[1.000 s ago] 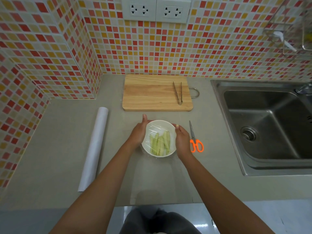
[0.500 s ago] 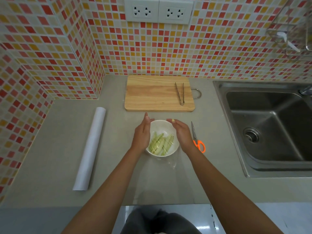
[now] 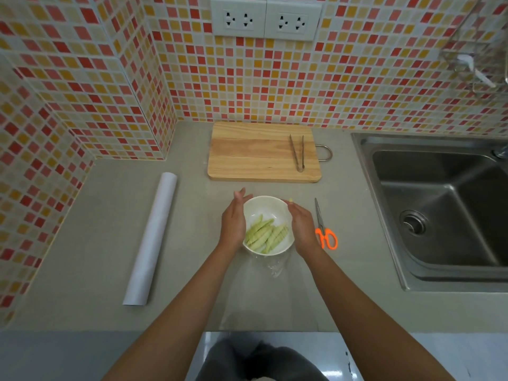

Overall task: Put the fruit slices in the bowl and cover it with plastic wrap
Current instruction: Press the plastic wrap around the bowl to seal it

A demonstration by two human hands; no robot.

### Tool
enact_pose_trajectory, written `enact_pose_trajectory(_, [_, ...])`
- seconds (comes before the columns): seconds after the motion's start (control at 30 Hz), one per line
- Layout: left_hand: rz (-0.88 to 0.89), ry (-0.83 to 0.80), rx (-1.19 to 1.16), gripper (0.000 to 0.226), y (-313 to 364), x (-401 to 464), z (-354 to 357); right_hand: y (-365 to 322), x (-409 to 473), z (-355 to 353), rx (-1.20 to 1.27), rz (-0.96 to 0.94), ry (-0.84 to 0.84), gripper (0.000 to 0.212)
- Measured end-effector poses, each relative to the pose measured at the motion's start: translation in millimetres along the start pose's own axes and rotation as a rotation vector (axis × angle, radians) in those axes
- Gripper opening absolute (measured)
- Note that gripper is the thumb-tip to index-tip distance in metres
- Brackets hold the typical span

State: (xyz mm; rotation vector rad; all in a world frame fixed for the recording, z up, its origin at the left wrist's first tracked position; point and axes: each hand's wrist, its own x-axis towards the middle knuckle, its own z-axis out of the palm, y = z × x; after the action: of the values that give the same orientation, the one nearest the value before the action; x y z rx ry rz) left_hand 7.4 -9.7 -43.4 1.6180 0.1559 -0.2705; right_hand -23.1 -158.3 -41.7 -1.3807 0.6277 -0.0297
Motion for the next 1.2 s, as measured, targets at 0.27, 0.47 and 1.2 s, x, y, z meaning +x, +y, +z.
enact_pose_trajectory(0.27, [-0.053, -0.038, 0.091, 0.056, 4.1, 21.7, -11.3, 12.4, -4.7, 0.1, -0.041, -0.061, 0.187, 0.030])
enact_pose_trajectory(0.47, [-0.170, 0.032, 0.429, 0.044, -12.7, 23.9, -21.9, 13.7, -6.2, 2.1, -0.004, -0.083, 0.218, 0.029])
enact_pose_trajectory(1.2, [-0.121, 0.077, 0.345, 0.059, -23.5, 21.9, -12.4, 19.1, -4.7, -5.3, -0.044, -0.110, 0.238, 0.031])
